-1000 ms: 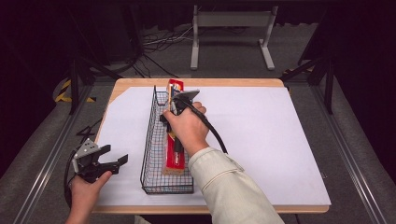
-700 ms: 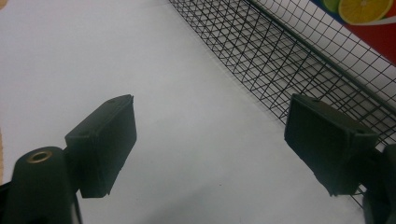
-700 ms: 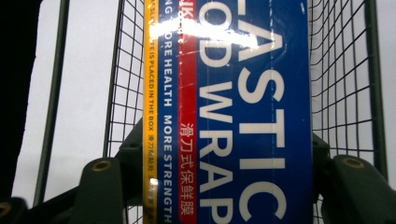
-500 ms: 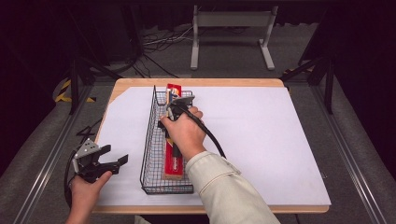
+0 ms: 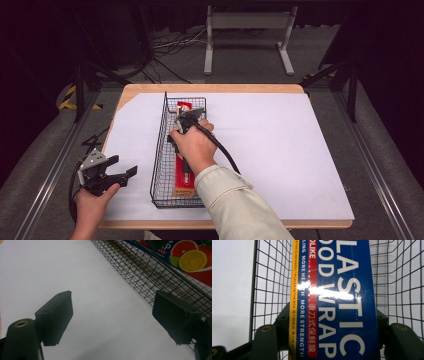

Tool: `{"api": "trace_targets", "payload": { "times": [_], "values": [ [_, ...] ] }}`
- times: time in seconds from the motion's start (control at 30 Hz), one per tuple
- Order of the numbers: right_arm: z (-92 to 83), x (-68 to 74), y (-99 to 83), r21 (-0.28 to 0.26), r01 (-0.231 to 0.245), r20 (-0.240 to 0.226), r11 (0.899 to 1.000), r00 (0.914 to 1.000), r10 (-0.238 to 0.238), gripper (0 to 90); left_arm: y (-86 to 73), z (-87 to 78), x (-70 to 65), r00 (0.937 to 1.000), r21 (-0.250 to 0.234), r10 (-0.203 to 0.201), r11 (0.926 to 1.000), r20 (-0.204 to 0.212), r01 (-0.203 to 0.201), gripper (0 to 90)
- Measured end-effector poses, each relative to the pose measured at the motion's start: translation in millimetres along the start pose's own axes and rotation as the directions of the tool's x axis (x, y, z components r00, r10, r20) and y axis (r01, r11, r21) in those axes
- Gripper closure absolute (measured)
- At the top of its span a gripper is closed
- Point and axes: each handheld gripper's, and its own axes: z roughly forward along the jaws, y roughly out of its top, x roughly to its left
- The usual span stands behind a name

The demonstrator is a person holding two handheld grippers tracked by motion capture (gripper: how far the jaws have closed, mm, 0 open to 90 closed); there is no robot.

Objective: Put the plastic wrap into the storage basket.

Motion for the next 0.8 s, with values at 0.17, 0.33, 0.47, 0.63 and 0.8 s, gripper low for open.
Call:
{"api": "trace_targets", "payload": {
  "times": [0.17,0.33,0.47,0.63,0.8],
  "values": [
    [6.6,-1.3,-1.7,0.002,-0.014,0.013,1.0,0.9998,0.014,39.5,0.0,0.3,-0.1,1.0,0.002,0.001,1.0,-0.001,-0.001,17.5],
    [12.5,1.8,-5.6,-0.014,-0.007,0.047,1.0,0.9989,0.008,39.4,0.1,0.1,-0.1,1.0,0.001,0.001,1.0,-0.002,-0.001,17.5],
    [14.7,3.1,-7.2,-0.014,-0.002,0.055,1.0,0.9985,0.003,39.3,0.0,0.1,0.0,1.0,0.001,0.0,1.0,-0.002,0.0,17.5],
    [17.9,4.0,-9.5,-0.019,0.002,0.079,1.0,0.9969,0.0,39.2,0.1,-0.2,-0.1,1.0,-0.001,-0.004,1.0,-0.001,0.004,17.5],
    [21.9,4.1,-12.6,-0.032,0.043,0.118,0.999,0.9922,-0.039,39.1,0.3,-0.4,-0.2,1.0,-0.001,0.0,1.0,-0.001,0.0,17.5]
  ]
}}
